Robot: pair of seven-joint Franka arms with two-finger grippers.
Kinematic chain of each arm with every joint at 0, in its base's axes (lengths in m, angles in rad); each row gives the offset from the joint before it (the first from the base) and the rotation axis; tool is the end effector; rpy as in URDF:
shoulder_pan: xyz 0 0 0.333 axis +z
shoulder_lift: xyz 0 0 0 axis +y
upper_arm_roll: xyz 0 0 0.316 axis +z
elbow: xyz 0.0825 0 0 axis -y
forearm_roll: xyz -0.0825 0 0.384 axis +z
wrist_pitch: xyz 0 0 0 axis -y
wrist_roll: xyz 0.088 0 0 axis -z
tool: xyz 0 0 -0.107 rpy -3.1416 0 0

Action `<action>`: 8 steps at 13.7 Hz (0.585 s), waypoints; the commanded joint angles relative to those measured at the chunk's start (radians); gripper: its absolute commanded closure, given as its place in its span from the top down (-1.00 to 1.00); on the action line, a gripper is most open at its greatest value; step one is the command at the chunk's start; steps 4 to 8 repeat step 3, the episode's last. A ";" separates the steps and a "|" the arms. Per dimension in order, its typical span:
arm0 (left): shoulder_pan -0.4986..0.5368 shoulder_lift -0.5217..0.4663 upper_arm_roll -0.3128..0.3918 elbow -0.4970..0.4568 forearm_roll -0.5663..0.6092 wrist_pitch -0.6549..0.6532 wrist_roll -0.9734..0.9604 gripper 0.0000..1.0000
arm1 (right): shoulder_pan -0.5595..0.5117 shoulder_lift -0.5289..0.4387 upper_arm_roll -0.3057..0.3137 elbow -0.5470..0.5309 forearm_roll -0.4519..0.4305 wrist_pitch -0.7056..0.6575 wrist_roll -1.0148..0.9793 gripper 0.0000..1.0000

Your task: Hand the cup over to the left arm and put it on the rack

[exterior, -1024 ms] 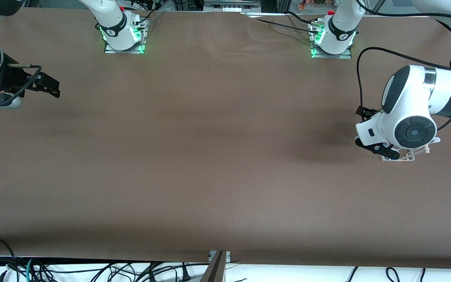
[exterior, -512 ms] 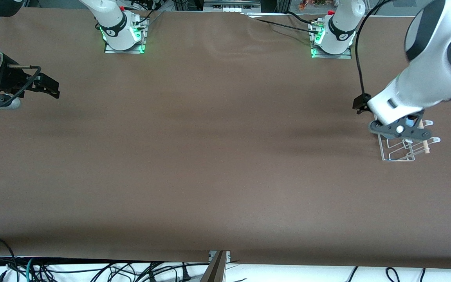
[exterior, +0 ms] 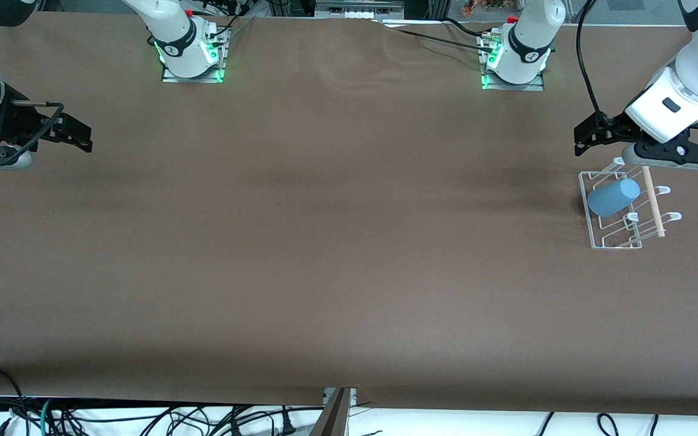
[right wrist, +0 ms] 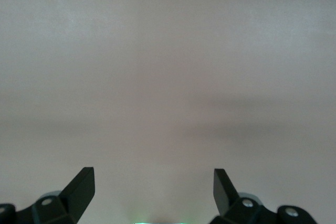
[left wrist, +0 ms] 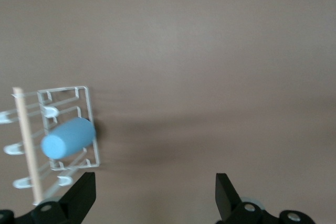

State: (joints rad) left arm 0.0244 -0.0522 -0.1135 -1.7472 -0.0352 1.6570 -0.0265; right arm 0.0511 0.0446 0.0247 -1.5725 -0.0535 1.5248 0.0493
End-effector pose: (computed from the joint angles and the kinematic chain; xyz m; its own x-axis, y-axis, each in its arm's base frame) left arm 0.5385 -0.0530 0.5768 0.9975 -0.0591 -0.0391 -0.0580 -0.9979 0.0280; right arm 0.5605 0.0363 0.5951 0.9957 0.0239 -0.0894 0.0290 -0.9980 0.0568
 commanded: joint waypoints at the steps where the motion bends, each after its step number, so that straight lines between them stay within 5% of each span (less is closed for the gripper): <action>1: 0.002 -0.061 0.017 -0.061 -0.028 0.043 0.008 1.00 | -0.011 0.001 0.009 0.011 -0.002 0.001 -0.019 1.00; 8: 0.002 -0.060 0.017 -0.063 -0.028 0.055 0.010 1.00 | -0.011 0.001 0.009 0.011 -0.002 0.001 -0.019 1.00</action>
